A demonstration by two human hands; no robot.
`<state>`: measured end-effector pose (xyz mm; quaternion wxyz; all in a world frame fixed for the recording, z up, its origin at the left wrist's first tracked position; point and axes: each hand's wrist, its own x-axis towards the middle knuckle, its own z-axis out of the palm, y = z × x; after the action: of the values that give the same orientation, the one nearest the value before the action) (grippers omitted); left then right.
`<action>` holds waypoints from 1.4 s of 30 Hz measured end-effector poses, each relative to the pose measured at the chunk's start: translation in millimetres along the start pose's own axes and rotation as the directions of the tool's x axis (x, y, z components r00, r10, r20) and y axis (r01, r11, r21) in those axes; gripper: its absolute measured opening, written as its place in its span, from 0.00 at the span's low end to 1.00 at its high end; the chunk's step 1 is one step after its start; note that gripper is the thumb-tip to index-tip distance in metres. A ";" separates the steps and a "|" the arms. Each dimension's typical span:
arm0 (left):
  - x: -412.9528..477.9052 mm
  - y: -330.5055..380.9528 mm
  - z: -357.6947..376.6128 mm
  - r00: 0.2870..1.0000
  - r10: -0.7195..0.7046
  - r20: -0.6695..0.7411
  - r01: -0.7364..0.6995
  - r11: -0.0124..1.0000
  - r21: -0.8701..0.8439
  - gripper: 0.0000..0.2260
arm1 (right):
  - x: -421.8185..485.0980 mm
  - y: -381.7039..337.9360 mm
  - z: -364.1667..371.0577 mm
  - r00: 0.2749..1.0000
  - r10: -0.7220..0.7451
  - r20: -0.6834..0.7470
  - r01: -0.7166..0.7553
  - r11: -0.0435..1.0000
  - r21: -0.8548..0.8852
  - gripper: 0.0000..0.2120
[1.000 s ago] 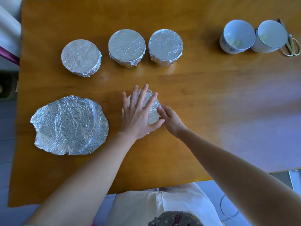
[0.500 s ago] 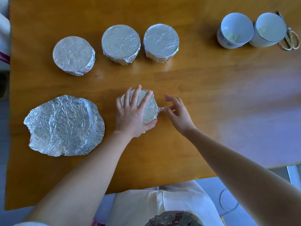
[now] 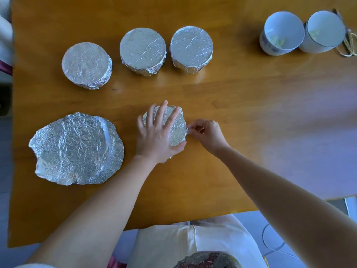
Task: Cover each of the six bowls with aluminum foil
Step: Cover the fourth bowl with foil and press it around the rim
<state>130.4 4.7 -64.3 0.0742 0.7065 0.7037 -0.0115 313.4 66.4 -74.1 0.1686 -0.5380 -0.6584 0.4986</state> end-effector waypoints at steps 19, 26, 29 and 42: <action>-0.1 2.0 -0.8 1.000 -0.022 0.005 0.021 0.999 0.034 0.41 | 25.5 -13.0 -8.4 0.981 0.046 0.187 -0.042 0.999 -0.024 0.07; 0.9 1.5 -1.6 1.000 -0.017 0.014 0.017 0.999 0.036 0.41 | 28.0 -13.2 -2.6 0.993 0.020 0.113 -0.013 0.998 -0.064 0.09; 0.8 1.4 -1.9 1.000 -0.020 0.015 0.019 0.999 0.033 0.41 | 25.4 -8.5 0.5 0.999 -0.017 0.035 0.019 0.997 -0.073 0.11; 3.4 -4.3 -4.4 0.993 0.116 0.026 -0.117 0.992 0.044 0.41 | 13.7 -0.2 3.5 0.980 -0.201 0.000 0.196 0.952 -0.233 0.03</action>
<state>125.8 8.6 -60.8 0.0668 0.7477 0.6599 -0.0316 305.7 76.8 -79.8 0.1615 -0.4908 -0.7609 0.3925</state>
